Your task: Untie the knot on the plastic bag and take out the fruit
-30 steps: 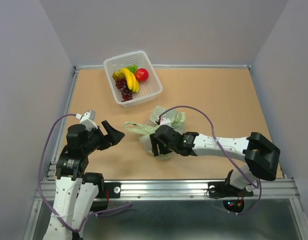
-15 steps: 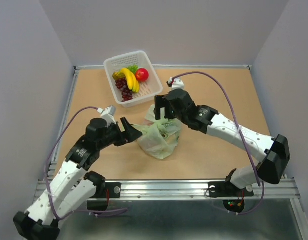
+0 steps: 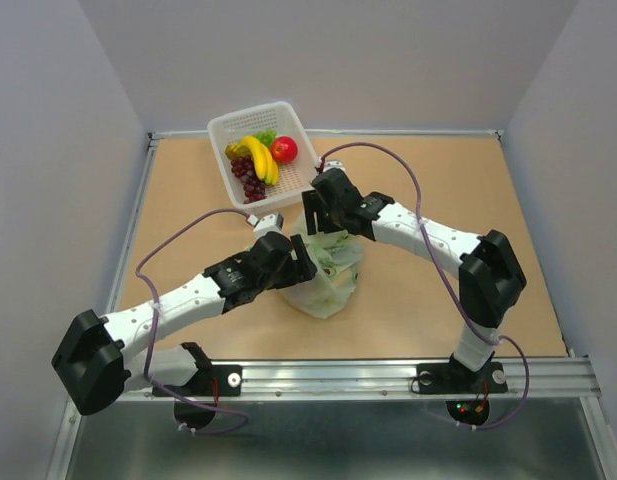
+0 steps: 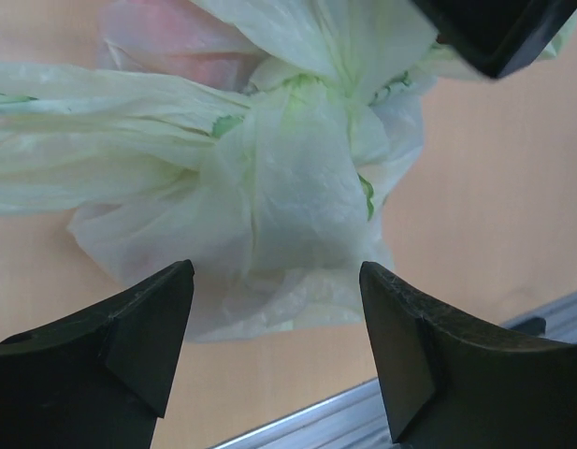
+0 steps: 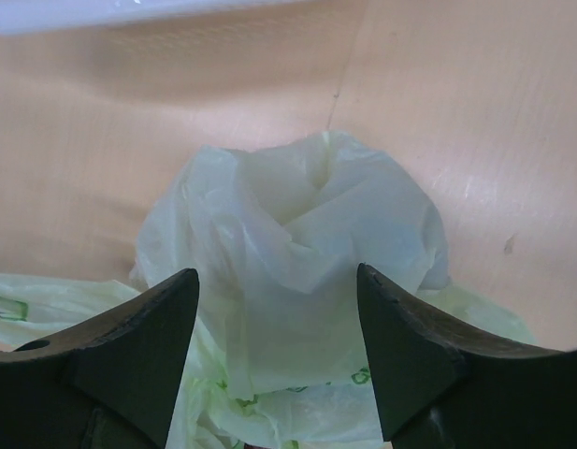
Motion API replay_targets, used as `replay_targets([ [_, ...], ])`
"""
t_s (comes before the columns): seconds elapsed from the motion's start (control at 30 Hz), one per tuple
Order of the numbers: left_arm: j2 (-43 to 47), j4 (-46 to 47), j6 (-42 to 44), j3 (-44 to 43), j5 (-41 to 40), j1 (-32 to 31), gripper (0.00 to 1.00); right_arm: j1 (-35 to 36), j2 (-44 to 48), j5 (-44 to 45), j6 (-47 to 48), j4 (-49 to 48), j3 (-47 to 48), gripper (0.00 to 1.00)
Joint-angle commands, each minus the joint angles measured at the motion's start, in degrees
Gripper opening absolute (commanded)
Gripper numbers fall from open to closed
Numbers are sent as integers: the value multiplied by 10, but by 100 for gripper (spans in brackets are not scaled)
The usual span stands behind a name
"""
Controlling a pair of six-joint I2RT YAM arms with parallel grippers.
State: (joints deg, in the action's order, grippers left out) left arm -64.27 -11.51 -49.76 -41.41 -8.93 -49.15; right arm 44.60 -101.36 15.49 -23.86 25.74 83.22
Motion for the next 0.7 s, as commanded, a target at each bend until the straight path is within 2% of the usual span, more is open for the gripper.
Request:
replay_targets([
  [0.0, -6, 48, -31, -4, -61, -5, 81, -2, -13, -30, -21, -1, 3, 70],
  [0.1, -12, 85, -56, 27, -51, -5, 72, -1, -12, -36, -33, -8, -23, 54],
  [0.13, -14, 97, -60, 36, -46, -7, 68, -1, -7, -36, -35, -10, -30, 41],
  [0.17, -17, 112, -70, 43, -42, -7, 65, -2, -3, -39, -37, -11, -33, 35],
  [0.2, -27, 126, -74, 55, -36, -7, 54, -1, 0, -40, -39, -13, -39, 28],
  [0.23, -33, 135, -75, 60, -33, -8, 44, -1, 5, -39, -40, -12, -42, 16],
  [0.27, -38, 147, -76, 63, -29, -8, 34, -1, 16, -36, -42, -12, -45, 10],
  [0.3, -48, 151, -76, 69, -27, -8, 17, -1, 21, -33, -44, -11, -49, 6],
  [0.37, -55, 161, -75, 72, -24, -8, 1, -1, 39, -23, -44, -11, -58, 0],
  [0.53, -53, 160, -46, 78, -38, -7, 0, -14, 87, 34, -41, -9, -86, 1],
  [0.6, -33, 142, -38, 84, -63, -4, 0, -42, 126, 40, -44, -5, -107, 1],
  [0.67, -17, 116, -25, 88, -87, 3, 0, -104, 158, 32, -47, -1, -122, 1],
])
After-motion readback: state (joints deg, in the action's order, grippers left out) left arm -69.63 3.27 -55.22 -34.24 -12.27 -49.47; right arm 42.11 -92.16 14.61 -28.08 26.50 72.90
